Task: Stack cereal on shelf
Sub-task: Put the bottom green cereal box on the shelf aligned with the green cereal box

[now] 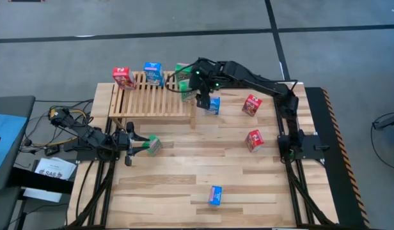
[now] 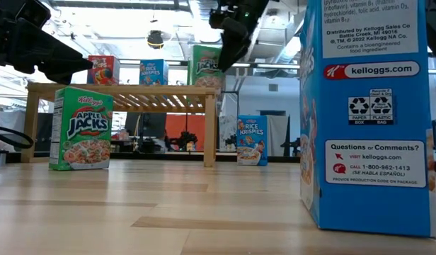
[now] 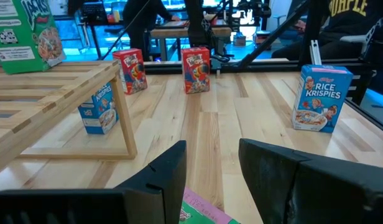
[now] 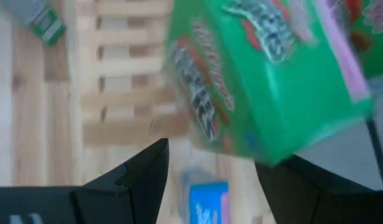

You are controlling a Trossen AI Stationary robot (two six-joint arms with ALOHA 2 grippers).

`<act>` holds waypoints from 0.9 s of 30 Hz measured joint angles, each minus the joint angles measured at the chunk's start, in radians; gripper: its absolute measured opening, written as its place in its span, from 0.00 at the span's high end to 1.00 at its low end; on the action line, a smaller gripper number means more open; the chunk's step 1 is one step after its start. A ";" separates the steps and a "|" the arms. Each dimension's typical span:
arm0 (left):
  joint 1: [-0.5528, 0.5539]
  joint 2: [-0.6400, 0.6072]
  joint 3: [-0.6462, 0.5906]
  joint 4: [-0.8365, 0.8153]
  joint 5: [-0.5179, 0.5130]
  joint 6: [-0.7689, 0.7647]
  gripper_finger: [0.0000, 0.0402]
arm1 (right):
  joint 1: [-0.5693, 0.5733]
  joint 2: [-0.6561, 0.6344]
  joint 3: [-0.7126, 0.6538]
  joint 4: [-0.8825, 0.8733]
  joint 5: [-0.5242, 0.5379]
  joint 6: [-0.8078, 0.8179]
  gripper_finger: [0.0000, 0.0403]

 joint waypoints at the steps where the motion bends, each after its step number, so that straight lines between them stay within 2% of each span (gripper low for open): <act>1: 0.000 0.000 0.000 0.000 0.000 0.000 0.66 | 0.000 0.002 -0.001 -0.003 0.000 0.000 0.35; 10: 0.000 0.000 0.000 0.000 0.000 0.000 0.66 | 0.006 0.002 -0.001 0.028 -0.002 0.011 0.35; 15: 0.000 0.000 0.000 0.000 0.000 0.000 0.66 | 0.010 0.002 -0.001 -0.024 -0.001 0.026 0.35; 19: 0.000 0.000 0.000 0.000 0.000 0.000 0.66 | 0.009 -0.006 -0.001 -0.091 -0.002 0.097 0.35; 23: 0.000 0.000 0.000 0.000 0.000 0.000 0.66 | 0.018 -0.010 -0.001 -0.127 -0.060 0.109 0.35; 27: 0.000 0.000 0.000 0.000 0.000 0.000 0.66 | 0.043 0.000 0.000 -0.076 -0.121 0.079 0.35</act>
